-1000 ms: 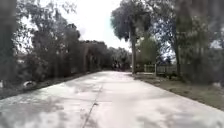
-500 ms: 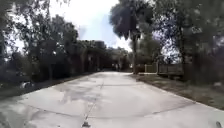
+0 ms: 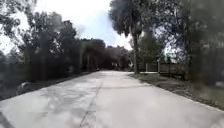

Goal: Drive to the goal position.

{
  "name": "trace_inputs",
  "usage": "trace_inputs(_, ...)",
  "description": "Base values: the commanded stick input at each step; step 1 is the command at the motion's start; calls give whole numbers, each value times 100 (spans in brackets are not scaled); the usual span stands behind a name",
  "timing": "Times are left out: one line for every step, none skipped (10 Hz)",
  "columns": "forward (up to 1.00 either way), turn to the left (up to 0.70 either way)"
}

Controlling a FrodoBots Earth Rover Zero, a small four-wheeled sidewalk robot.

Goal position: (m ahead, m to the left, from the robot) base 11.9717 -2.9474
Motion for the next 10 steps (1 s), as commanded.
trace_inputs(100, 0)
trace_inputs(100, 0)
trace_inputs(100, 0)
trace_inputs(100, 0)
trace_inputs(100, 0)
trace_inputs(100, 0)
trace_inputs(100, 0)
trace_inputs(100, 0)
trace_inputs(100, 0)
trace_inputs(100, 0)
